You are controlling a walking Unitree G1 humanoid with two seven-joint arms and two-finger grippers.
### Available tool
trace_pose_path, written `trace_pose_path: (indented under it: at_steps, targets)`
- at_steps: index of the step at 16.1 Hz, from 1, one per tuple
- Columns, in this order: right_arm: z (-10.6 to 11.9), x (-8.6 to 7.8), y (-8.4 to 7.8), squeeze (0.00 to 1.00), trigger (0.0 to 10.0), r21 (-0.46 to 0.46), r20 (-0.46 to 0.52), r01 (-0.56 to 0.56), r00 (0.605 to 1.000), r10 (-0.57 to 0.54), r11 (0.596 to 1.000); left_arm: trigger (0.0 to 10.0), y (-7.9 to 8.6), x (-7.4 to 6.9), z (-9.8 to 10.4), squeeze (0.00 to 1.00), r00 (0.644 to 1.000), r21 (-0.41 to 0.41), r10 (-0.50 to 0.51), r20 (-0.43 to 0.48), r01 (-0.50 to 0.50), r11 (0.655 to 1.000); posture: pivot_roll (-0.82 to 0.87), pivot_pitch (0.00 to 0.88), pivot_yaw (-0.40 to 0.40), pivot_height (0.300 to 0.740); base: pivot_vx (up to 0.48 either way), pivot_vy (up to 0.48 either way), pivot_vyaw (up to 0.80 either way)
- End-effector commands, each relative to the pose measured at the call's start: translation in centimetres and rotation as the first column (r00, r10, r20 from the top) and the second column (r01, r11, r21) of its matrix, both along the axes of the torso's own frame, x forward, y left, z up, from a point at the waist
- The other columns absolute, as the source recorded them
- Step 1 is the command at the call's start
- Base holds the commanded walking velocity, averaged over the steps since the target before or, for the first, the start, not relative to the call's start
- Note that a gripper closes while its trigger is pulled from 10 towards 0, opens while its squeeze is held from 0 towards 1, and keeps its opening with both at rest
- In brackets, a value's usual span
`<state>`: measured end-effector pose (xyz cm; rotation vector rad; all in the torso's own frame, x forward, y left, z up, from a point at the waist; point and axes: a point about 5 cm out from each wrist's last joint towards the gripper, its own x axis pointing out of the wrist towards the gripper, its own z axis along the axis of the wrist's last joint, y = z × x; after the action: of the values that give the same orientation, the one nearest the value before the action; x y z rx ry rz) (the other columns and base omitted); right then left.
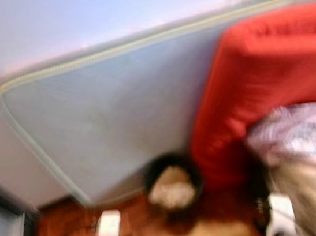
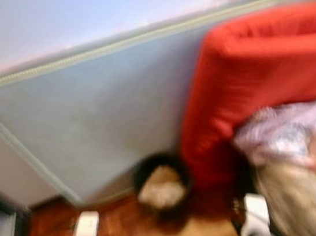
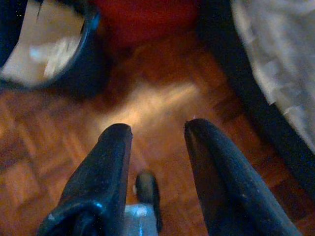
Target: Clean up the room
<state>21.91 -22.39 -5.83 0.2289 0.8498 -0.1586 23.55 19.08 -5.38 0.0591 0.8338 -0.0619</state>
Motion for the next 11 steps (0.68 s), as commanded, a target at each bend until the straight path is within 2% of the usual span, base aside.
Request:
trace_pose_path:
  at_steps: [1,11]
  targets:
    - [-0.35,-0.29,0.69,0.00,10.0,0.016,-0.016,-0.006,1.000,0.006,1.000,10.0,0.91,-1.13,-0.63,0.00,0.999,0.024,0.012,-0.047,-0.011,1.000,-0.02,0.000,0.031,0.740,0.000,0.000,-0.80]
    - [-0.33,-0.27,0.66,0.00,10.0,0.017,-0.020,-0.010,1.000,0.010,1.000,10.0,0.85,-1.10,-0.62,0.00,0.999,0.021,0.015,-0.047,-0.014,1.000,-0.02,0.000,0.029,0.740,0.000,0.000,-0.80]
